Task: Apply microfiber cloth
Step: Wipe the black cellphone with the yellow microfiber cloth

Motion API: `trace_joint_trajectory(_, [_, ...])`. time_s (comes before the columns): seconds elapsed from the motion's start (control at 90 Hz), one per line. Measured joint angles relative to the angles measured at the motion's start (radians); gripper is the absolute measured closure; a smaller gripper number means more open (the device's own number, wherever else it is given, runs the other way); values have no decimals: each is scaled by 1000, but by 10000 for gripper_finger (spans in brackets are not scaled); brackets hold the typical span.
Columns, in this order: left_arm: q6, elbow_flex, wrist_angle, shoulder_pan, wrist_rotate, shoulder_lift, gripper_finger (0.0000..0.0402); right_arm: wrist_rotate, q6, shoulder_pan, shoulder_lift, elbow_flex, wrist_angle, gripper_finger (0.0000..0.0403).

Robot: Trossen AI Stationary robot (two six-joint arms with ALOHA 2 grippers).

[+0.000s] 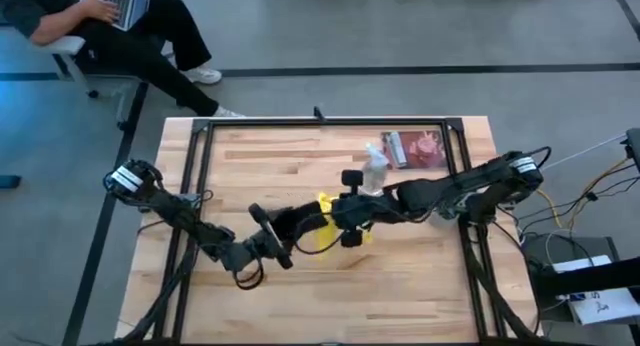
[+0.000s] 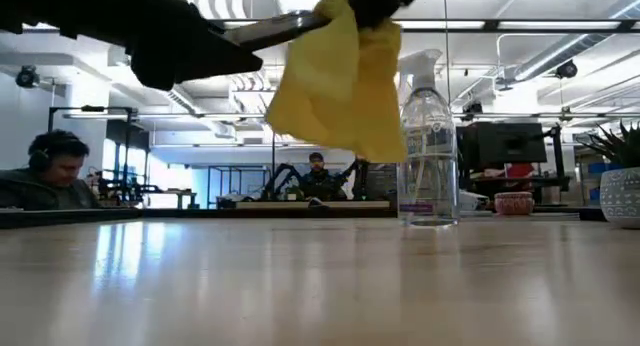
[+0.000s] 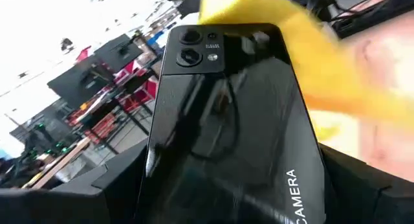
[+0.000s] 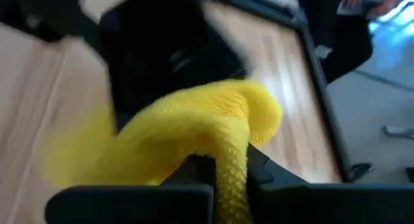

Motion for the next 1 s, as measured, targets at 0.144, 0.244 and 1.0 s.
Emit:
trace_joint_trajectory(0.144, [19,7,-7,0,50,0,84,0,-53,0,-4,30,-7,403])
trace_joint_trajectory(0.244, [16,9,-18,0,75,0,84,-1,-56,0,-4,54,5,403])
trace_joint_trajectory(1.0, [-34,1,-25,2,82,0,84,-64,182,202,28,43,-115,403])
